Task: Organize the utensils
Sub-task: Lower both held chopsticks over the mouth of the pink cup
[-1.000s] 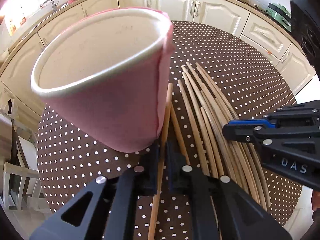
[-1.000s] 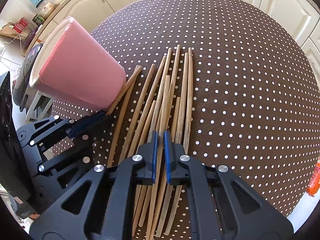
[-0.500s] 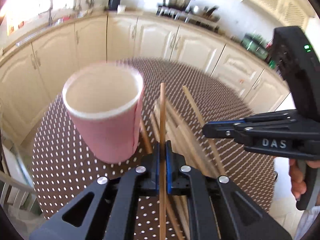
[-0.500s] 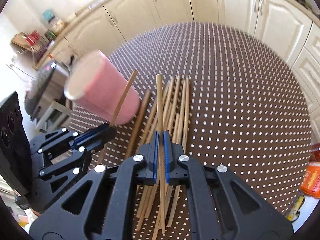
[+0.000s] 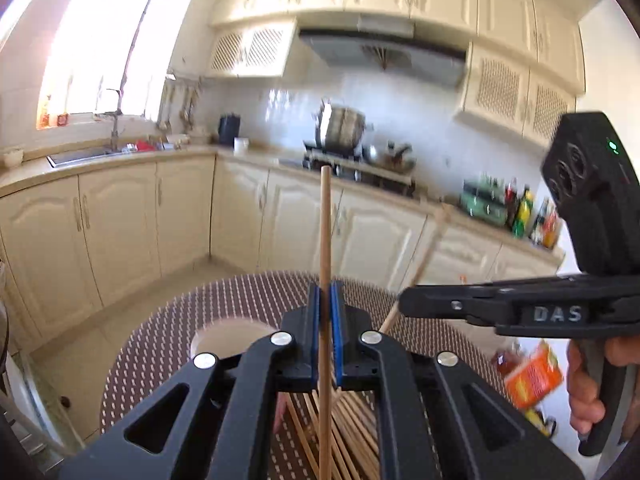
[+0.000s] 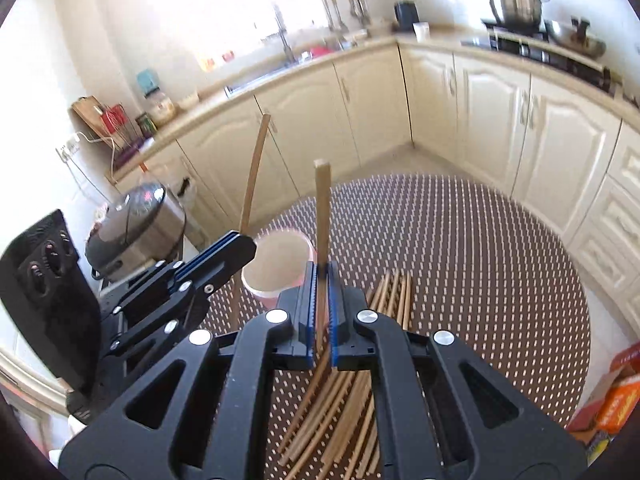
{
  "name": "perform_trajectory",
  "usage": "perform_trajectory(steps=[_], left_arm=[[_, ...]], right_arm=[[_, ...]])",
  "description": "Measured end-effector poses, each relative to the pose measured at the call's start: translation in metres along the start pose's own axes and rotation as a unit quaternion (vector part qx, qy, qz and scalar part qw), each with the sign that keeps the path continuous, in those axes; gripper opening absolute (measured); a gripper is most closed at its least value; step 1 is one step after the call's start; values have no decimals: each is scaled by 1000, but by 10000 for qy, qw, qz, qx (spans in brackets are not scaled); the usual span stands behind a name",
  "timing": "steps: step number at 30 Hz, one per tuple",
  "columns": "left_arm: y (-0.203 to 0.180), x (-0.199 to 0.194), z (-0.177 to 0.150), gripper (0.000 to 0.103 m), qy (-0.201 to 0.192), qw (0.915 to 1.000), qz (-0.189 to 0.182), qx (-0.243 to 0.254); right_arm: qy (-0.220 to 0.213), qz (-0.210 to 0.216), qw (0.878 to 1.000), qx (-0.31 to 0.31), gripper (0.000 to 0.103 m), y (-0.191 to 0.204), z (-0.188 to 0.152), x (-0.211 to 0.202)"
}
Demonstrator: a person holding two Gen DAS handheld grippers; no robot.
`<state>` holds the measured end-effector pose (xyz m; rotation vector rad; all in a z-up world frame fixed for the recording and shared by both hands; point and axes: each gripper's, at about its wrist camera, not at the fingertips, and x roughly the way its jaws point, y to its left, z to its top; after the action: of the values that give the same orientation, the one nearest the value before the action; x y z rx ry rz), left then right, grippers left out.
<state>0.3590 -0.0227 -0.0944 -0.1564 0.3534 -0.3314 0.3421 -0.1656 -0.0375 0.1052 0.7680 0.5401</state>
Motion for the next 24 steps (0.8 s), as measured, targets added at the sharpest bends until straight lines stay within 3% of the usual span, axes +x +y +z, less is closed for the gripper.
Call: perform_trajectory(steps=[8, 14, 19, 24], left_arm=[[22, -6, 22, 6, -1138, 9928, 241, -284], [39, -4, 34, 6, -1658, 9837, 526, -456], [44, 0, 36, 6, -1871, 9785, 758, -423], [45, 10, 23, 6, -1721, 9808, 862, -322]], right_arm=[[-527, 23, 9981, -303, 6, 30, 37, -19], [-893, -16, 9949, -474, 6, 49, 57, -27], [-1161, -102, 9916, -557, 6, 62, 64, -21], [-950, -120, 9937, -581, 6, 62, 59, 3]])
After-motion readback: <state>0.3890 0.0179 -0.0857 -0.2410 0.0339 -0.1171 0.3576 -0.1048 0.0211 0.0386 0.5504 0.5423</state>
